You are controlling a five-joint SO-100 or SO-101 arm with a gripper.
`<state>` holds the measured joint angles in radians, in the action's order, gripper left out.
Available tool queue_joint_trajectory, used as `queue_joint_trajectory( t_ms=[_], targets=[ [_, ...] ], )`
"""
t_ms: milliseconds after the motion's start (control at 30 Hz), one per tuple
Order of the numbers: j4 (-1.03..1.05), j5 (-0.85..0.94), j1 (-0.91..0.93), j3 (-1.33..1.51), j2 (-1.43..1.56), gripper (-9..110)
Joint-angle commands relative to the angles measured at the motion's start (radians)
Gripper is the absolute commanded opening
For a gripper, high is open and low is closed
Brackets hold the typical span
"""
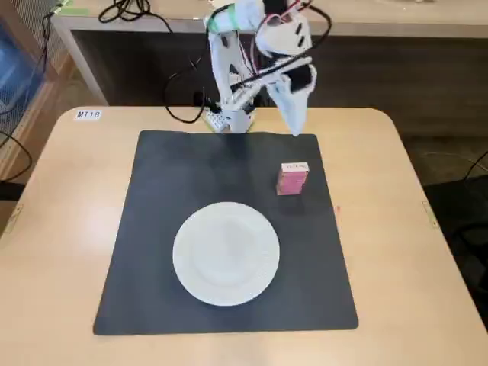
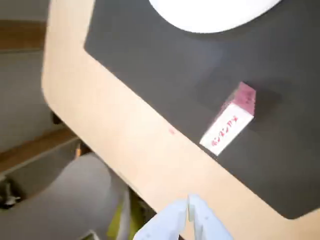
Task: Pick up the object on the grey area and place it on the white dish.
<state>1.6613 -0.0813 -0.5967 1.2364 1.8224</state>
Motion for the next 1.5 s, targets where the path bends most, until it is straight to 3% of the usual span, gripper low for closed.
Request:
queue_joint_trajectory(
  t_ms=[0,333,533,700,1467],
  targets=[
    [0.034,-0.057,-0.043,-0.089,-0.077,0],
    [0.035,-0.236,-0.069,0.115,-0.06,0],
    [0.035,-0.265,-0.063,0.202,0.035,24],
    [0.035,-0.296,-0.04,0.267,0.104,33],
    [0.031,-0.273,0.0,0.225,-0.179,41]
  ],
)
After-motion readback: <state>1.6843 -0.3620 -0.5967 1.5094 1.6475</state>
